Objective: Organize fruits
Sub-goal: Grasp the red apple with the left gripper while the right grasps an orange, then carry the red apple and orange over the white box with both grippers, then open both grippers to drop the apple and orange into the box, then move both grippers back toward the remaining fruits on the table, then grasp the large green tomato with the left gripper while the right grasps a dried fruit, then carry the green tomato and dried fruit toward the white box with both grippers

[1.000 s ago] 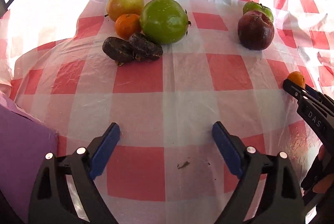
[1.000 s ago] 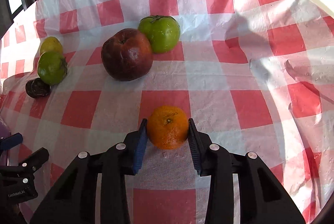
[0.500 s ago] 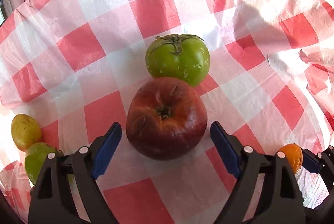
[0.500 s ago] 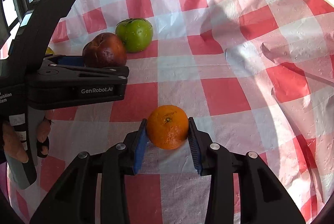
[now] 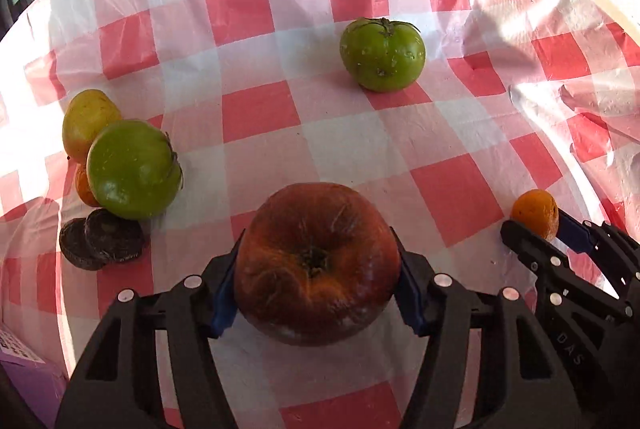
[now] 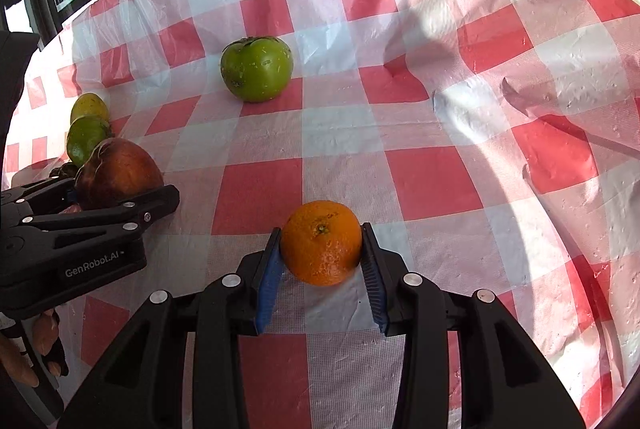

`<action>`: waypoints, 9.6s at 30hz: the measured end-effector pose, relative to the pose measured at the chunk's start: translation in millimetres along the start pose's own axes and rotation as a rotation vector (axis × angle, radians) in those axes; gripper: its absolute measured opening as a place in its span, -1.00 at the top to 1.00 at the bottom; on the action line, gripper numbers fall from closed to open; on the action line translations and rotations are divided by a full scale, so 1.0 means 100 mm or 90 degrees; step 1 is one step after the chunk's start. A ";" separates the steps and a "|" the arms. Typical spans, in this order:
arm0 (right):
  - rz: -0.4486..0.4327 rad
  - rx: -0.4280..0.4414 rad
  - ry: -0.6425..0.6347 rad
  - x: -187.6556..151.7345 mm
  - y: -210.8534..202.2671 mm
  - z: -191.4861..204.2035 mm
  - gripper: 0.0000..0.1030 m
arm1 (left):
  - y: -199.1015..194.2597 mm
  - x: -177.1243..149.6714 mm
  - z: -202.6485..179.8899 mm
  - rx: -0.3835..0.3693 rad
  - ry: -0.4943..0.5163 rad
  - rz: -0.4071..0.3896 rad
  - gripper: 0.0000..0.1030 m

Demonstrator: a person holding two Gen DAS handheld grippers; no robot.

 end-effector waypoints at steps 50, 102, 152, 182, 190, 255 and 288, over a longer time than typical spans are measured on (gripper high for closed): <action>0.066 0.003 -0.028 0.11 -2.14 1.58 0.29 | -2.90 -0.20 1.53 -0.127 0.039 -0.060 -0.23; 0.300 0.111 -0.188 -0.47 -0.53 4.11 0.28 | -1.84 -1.54 3.66 0.047 -0.158 0.156 -0.23; 0.133 0.108 0.326 0.36 0.10 1.84 -0.50 | -2.68 -0.50 2.57 0.163 -0.076 -0.085 -0.89; 0.095 0.086 -0.050 0.01 -0.25 0.88 0.19 | -1.01 0.66 1.19 0.054 -0.013 -0.003 -0.95; 0.104 0.080 -0.024 -0.13 -0.30 0.65 0.19 | -0.09 0.72 1.07 0.054 -0.126 0.073 -0.66; 0.065 -0.010 0.006 -0.43 -1.21 0.66 0.24 | -1.46 -0.39 0.47 -0.101 -0.038 0.037 -0.14; -0.055 0.118 -0.047 0.16 -2.13 3.05 0.24 | -2.95 -0.58 2.68 -0.055 -0.085 -0.108 -0.14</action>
Point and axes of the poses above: each gripper's, at about its wrist camera, not at the fingertips, and y roughly the way its jaws point, z to its left, x to its top, the point moved 5 cm from there along y, roughly the way its jaws point, and after that the axes turned 15 degrees about -z, right-handed, at the moved point
